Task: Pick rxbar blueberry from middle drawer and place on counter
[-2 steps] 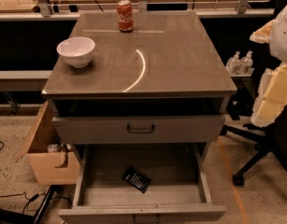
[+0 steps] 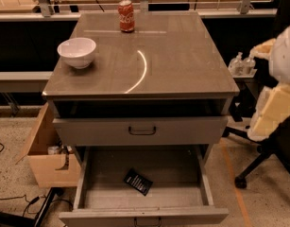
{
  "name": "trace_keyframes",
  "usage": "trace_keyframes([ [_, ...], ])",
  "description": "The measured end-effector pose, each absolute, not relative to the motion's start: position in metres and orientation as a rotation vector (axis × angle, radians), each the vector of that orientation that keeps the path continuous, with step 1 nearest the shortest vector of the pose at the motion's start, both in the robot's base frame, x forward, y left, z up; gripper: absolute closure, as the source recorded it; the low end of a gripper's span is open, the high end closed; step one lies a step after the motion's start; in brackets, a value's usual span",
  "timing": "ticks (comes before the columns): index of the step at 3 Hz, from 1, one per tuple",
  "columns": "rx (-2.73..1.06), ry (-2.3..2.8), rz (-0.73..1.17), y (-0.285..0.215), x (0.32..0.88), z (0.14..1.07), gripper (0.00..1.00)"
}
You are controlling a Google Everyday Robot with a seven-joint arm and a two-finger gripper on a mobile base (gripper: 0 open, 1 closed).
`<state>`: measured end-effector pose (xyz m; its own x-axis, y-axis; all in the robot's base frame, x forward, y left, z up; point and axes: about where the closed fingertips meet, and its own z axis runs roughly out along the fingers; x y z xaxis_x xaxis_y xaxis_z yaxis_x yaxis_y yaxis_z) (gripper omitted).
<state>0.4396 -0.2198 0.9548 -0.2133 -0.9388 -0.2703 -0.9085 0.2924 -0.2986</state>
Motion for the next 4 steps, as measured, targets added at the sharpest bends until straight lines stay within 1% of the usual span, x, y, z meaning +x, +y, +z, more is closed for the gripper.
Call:
trace_keyframes([
  [1,-1.575,2.168,0.016,-0.238,0.424,0.886,0.00],
  [2,-1.447,2.160,0.136,-0.241,0.405,0.817,0.00],
  [3,-1.305,2.152,0.215,-0.229,0.394,0.761,0.00],
  [4,-1.205,2.130,0.215,-0.215,0.398,0.729,0.00],
])
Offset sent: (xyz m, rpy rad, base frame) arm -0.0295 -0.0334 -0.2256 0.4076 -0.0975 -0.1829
